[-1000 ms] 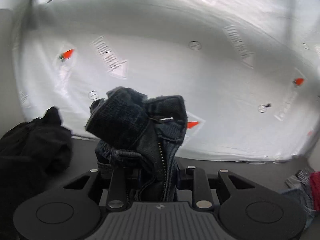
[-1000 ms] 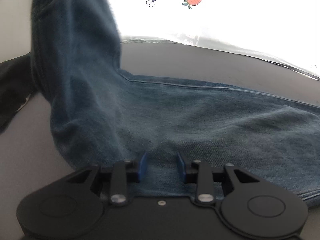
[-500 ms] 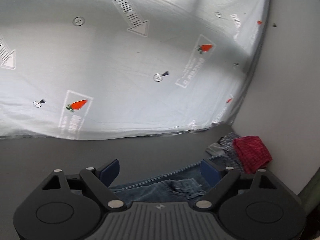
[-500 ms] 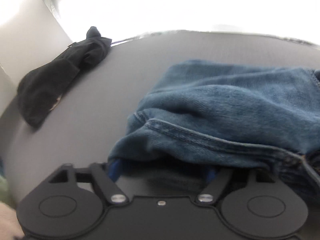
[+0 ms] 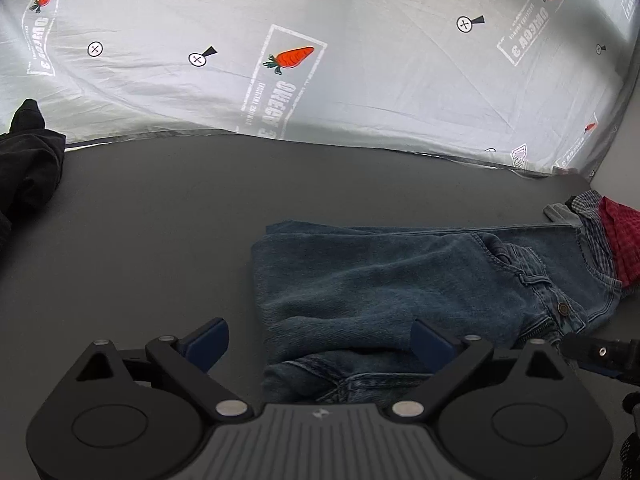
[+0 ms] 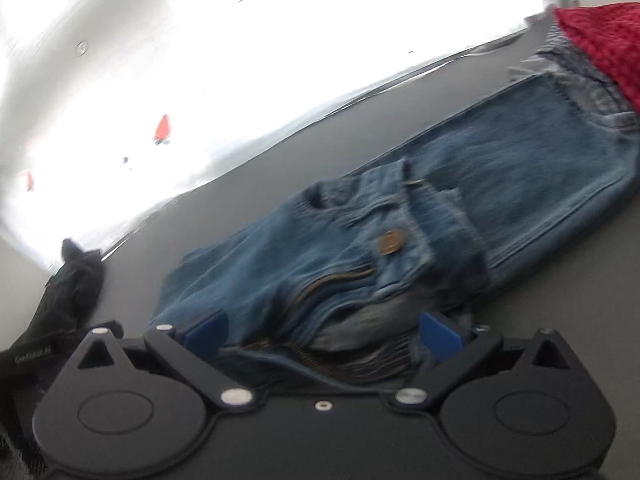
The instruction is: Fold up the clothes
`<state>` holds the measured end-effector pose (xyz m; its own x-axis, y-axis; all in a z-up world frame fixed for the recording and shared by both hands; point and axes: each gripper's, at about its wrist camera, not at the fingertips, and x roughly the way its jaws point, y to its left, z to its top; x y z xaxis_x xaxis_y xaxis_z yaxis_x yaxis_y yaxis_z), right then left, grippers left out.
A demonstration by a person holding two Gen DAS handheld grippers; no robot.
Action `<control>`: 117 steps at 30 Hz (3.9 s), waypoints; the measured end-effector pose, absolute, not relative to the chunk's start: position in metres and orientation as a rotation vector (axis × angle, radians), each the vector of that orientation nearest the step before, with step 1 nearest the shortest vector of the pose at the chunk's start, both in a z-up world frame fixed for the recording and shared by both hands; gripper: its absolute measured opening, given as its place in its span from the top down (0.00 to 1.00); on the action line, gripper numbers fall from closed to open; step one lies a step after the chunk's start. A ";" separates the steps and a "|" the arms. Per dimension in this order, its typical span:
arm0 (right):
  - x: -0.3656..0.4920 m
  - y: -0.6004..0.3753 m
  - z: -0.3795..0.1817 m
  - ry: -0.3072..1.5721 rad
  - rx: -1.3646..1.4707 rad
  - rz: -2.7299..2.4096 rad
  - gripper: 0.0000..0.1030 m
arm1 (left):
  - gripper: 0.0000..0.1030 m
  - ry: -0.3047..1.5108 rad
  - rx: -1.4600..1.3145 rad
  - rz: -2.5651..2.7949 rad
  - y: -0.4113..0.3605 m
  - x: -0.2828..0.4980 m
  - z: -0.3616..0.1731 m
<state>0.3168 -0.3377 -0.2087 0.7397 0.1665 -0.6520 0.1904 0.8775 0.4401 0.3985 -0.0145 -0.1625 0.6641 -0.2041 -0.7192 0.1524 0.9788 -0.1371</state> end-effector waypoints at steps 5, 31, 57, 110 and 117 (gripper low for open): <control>0.333 -0.384 -0.218 0.747 0.546 -0.080 0.00 | 0.05 0.787 0.016 -0.185 -0.040 0.421 -0.179; 0.430 -0.390 -0.260 0.824 0.321 -0.081 0.33 | 0.00 0.971 0.130 -0.147 -0.070 0.441 -0.232; 0.319 -0.546 -0.293 0.470 0.681 -0.467 0.00 | 0.00 0.980 0.123 -0.274 -0.168 0.479 -0.233; 0.383 -0.560 -0.251 0.436 0.967 -0.383 0.67 | 0.00 0.975 0.186 -0.349 -0.167 0.479 -0.235; 0.375 -0.568 -0.268 0.402 1.071 -0.365 0.19 | 0.00 0.974 0.189 -0.348 -0.169 0.480 -0.235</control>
